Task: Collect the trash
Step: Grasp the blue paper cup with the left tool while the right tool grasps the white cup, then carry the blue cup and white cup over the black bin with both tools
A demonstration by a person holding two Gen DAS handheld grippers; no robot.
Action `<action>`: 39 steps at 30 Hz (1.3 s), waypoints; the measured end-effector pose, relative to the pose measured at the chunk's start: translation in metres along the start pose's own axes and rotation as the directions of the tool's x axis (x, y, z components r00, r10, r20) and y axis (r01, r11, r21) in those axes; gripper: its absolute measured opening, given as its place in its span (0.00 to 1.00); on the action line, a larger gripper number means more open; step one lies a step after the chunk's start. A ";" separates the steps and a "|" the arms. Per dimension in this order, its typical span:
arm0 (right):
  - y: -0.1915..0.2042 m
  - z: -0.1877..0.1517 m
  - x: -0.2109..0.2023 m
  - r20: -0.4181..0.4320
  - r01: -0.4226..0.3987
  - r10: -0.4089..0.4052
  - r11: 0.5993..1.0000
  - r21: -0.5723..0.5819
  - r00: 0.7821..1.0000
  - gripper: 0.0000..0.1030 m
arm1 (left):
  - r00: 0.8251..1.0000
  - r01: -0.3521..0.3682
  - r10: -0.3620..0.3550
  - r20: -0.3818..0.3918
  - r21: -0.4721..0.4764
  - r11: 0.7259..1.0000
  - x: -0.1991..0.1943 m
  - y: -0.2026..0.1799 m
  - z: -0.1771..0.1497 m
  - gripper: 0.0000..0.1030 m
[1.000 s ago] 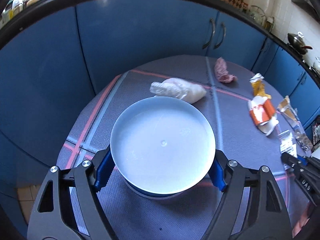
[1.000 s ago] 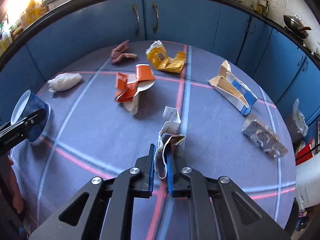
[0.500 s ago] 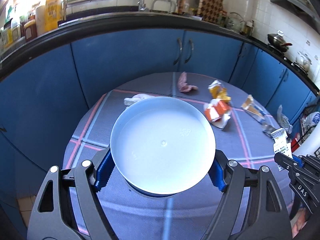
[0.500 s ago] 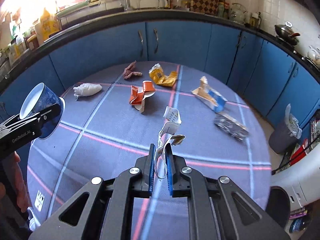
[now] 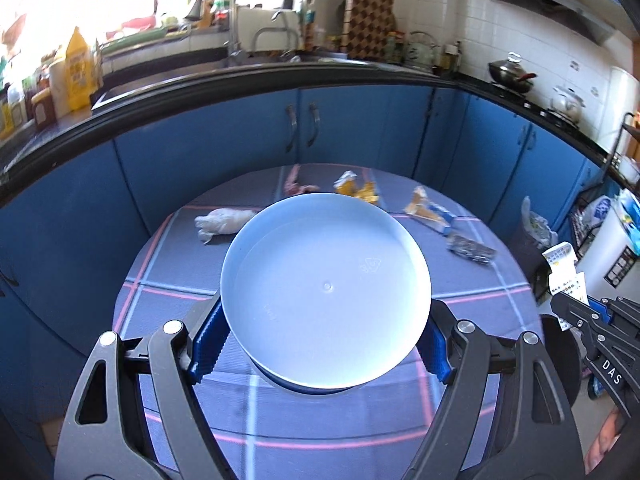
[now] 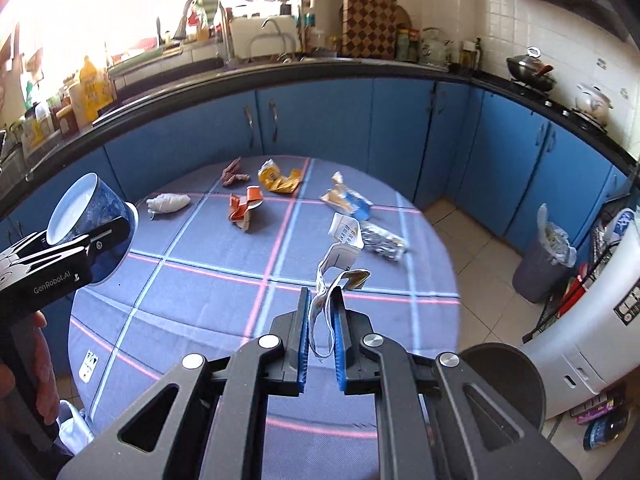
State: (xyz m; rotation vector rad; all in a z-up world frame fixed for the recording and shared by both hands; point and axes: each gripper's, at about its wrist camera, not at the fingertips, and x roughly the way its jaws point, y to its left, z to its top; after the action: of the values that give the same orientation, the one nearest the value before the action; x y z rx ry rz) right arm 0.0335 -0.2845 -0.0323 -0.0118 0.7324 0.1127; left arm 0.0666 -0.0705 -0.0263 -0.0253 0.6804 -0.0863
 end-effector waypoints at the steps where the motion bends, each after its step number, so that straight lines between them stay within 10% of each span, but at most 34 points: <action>1: -0.004 -0.002 -0.004 0.005 0.003 -0.003 1.000 0.005 1.000 0.10 | 1.000 0.005 -0.005 0.006 0.009 1.000 -0.004 -0.006 0.000 0.76; 39: -0.160 -0.060 -0.081 0.092 0.134 -0.158 0.965 0.224 0.983 0.10 | 0.976 0.195 -0.216 0.021 0.352 0.915 -0.036 -0.234 -0.011 0.76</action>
State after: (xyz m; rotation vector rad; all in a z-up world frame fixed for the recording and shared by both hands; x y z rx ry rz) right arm -0.0486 -0.4544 -0.0273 0.1481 0.6293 -0.1075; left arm 0.0156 -0.3000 0.0000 0.2417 0.5932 -0.4074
